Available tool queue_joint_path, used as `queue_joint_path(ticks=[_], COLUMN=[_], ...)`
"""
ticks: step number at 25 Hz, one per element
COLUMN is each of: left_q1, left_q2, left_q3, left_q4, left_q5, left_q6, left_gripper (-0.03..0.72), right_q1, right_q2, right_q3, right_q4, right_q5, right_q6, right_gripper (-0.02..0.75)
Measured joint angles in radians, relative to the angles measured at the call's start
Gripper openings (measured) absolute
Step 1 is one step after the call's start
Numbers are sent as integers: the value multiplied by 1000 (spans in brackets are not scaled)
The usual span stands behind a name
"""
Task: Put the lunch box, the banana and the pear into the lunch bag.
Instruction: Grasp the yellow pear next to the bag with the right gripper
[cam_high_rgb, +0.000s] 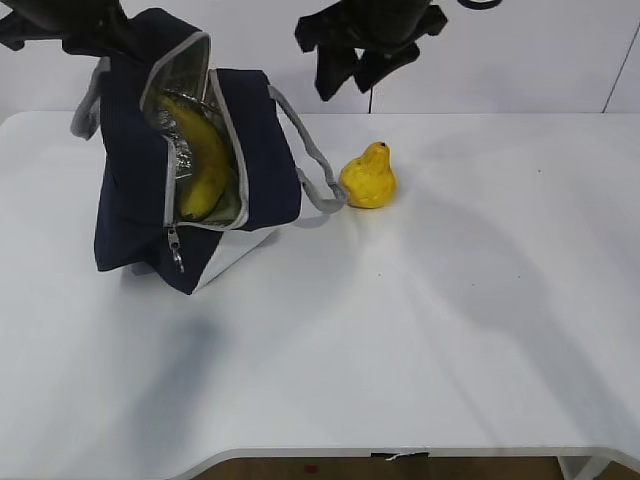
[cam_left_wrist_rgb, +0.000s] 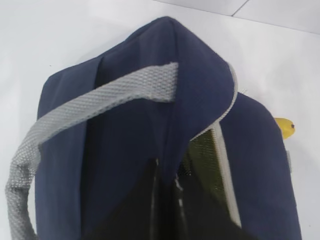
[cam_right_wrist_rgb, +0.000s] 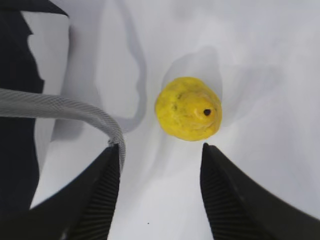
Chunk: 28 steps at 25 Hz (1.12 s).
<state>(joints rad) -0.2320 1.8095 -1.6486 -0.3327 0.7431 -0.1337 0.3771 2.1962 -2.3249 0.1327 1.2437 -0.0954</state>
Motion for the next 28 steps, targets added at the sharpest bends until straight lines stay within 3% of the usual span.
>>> queue_joint_path(ticks=[6, 16, 28], left_q1=[0, 0, 0], left_q2=[0, 0, 0], left_q3=[0, 0, 0], left_q4=[19, 21, 22], left_q5=[8, 10, 12], left_q6=[0, 0, 0], left_gripper=[-6, -6, -6], right_q1=[-68, -86, -180], right_q2=[15, 114, 181], right_q3=[0, 0, 0], right_q4=[-34, -24, 128], right_q5=[3, 4, -30], right_q6=[73, 80, 50], right_gripper=[420, 462, 505])
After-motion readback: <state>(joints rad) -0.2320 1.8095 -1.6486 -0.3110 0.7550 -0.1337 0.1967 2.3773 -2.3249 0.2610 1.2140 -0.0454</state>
